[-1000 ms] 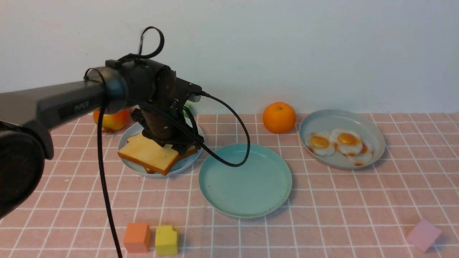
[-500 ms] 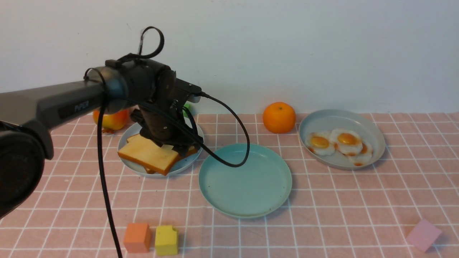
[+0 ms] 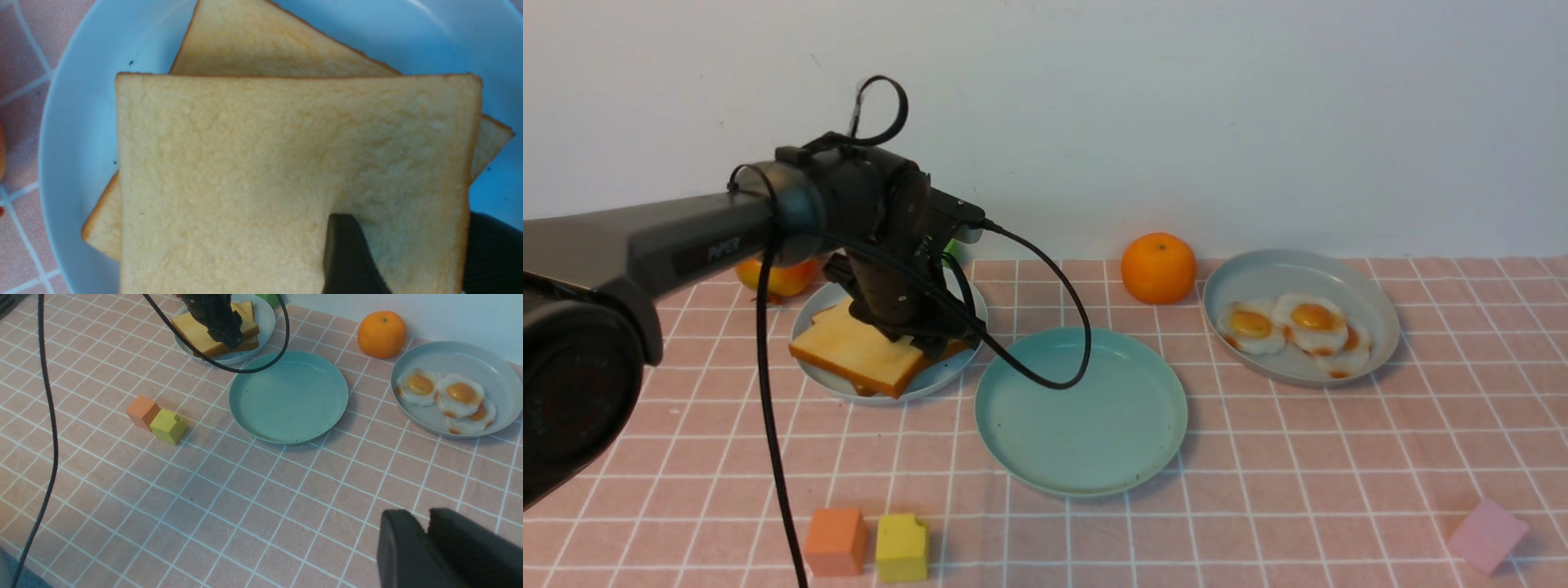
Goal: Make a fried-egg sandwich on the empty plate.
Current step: Use the left arm to grab a slice of bread, then use the left arm to put a slice of bread into the empty plate in the middle, then use the right arm to grab a fried egg
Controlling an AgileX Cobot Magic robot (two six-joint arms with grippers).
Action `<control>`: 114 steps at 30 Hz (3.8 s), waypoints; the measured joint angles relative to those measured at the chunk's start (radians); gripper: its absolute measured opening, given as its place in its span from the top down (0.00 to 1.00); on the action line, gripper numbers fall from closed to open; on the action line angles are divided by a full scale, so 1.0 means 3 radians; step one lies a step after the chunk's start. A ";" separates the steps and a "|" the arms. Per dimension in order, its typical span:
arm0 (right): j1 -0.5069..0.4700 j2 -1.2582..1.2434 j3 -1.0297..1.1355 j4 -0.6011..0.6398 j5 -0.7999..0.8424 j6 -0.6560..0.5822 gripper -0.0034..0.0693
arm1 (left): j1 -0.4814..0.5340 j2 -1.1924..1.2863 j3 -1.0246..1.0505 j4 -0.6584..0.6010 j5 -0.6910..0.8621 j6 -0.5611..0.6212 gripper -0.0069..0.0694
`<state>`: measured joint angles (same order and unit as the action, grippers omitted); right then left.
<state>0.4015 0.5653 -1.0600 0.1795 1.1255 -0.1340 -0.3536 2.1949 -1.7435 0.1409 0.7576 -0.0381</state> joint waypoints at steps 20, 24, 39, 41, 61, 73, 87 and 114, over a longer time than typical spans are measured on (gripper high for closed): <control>0.0000 0.0000 0.0000 0.0011 -0.0001 0.0000 0.76 | -0.0006 -0.0025 0.0000 -0.0085 0.0023 0.0013 0.87; 0.0000 0.0000 0.0000 0.0011 0.0005 0.0000 0.75 | -0.0006 -0.0183 0.0027 -0.0086 0.0101 0.0019 0.87; 0.0000 -0.0034 0.0000 0.0011 0.0174 0.0000 0.74 | -0.1039 -0.0751 0.0014 -0.0470 0.0300 0.0466 0.87; 0.0000 -0.0077 0.0000 0.0011 0.0210 0.0000 0.74 | -0.1185 -0.0545 0.0025 -0.0449 0.0268 0.0469 0.87; 0.0000 -0.0268 0.0000 0.0128 0.0434 0.0081 0.72 | -0.1231 -0.0188 0.0028 -0.0230 -0.0060 0.0197 0.42; 0.0000 0.0415 0.0000 0.0150 0.0351 0.0176 0.68 | -0.1269 -0.1496 -0.0157 -0.0552 0.0734 -0.0039 0.73; -0.0439 0.2385 -0.0109 -0.0538 -0.0523 0.0118 0.64 | -0.1276 -0.3887 0.1997 -0.1205 0.0461 0.0006 0.89; -0.0622 0.5101 -0.1698 -0.1511 -0.1411 -0.0883 0.07 | -0.1276 -0.5312 0.3224 -0.1212 -0.0381 -0.0175 0.89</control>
<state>0.2147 2.0958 -1.5694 -0.2738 0.7022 -0.3989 -0.7364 0.6013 -0.7764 -0.2226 0.6432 -0.0906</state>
